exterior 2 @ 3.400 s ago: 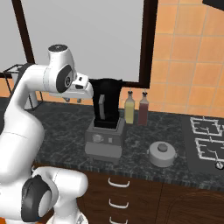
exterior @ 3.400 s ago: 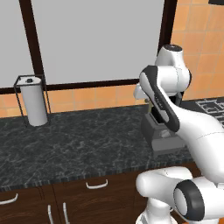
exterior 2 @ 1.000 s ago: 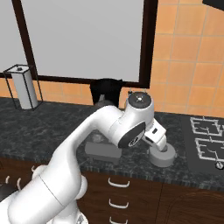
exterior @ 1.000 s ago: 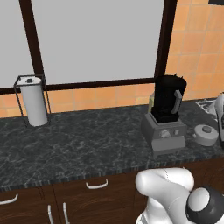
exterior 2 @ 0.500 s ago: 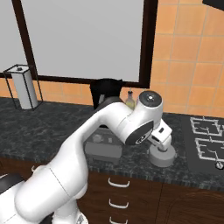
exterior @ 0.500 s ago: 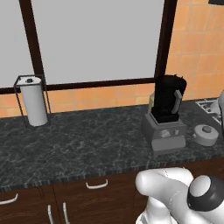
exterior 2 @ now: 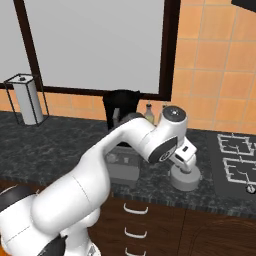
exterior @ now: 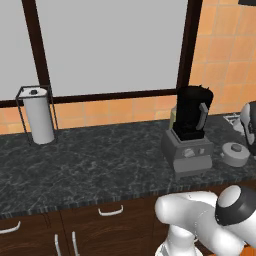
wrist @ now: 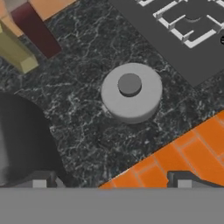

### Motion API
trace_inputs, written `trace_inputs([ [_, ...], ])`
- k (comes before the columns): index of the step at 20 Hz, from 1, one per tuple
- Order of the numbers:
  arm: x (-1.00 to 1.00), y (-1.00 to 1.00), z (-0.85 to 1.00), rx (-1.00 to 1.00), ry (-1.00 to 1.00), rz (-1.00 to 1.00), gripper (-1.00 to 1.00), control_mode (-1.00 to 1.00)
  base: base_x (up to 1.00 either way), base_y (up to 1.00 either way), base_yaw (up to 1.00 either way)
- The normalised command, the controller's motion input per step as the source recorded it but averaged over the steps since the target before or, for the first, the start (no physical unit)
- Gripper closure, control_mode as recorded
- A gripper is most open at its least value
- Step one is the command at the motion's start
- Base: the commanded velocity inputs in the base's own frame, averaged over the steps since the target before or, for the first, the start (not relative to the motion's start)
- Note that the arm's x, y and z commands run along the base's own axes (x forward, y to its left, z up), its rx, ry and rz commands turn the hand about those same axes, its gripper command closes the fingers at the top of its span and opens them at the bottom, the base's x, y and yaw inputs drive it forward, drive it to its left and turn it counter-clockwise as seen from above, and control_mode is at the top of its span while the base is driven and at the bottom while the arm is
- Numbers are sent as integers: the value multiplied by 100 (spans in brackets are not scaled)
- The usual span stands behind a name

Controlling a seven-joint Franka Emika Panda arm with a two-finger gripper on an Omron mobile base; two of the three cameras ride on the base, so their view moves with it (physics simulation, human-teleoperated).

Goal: Close the lid blender by securely placing the lid on top.

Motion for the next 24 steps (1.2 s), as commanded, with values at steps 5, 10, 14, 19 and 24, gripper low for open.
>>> trace_inputs([
  [5, 13, -27, -25, 0, 1, 5, -100, -100, 0, 0, 0],
  [10, 16, -21, -20, 0, 6, 4, -100, -100, 0, 0, 0],
  [14, 19, -19, -15, 0, 9, 5, -100, -100, 0, 0, 0],
  [19, 19, -20, -17, 0, 6, 5, -100, -100, 0, 0, 0],
  [24, 29, -15, -19, 0, 5, 5, -100, -100, 0, 0, 0],
])
